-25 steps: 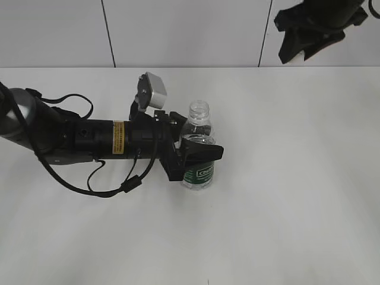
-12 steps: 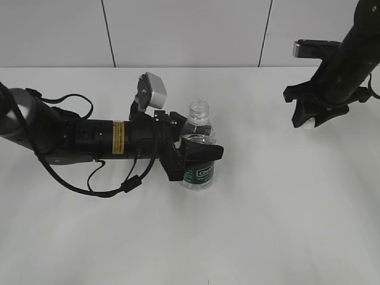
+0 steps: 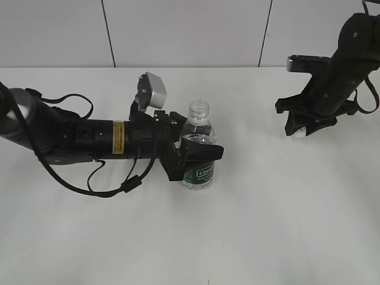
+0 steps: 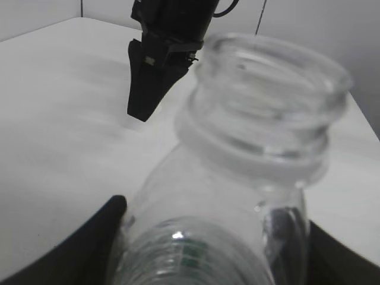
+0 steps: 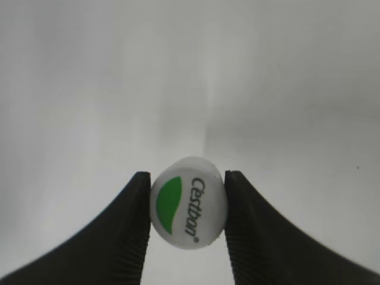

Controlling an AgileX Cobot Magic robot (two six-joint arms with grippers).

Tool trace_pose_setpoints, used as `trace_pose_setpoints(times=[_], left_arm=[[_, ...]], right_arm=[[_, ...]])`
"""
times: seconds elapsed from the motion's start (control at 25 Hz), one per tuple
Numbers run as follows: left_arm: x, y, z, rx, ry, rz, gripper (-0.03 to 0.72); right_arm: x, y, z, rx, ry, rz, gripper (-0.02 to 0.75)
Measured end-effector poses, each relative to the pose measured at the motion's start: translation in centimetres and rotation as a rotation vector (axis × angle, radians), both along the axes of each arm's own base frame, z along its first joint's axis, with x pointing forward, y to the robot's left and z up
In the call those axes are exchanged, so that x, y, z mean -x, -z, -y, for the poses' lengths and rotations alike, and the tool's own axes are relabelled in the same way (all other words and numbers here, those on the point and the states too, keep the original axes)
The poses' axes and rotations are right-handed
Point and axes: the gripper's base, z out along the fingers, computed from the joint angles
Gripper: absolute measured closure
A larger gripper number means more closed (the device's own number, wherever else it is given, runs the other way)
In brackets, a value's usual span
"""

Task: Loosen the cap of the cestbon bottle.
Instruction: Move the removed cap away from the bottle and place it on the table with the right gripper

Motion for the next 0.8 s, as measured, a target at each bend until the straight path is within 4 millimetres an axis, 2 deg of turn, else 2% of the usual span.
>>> trace_pose_setpoints(times=[0.8], left_arm=[[0.0, 0.0, 0.0, 0.0, 0.0, 0.0, 0.255]], right_arm=[[0.6, 2.5, 0.2, 0.016, 0.006, -0.03, 0.449]])
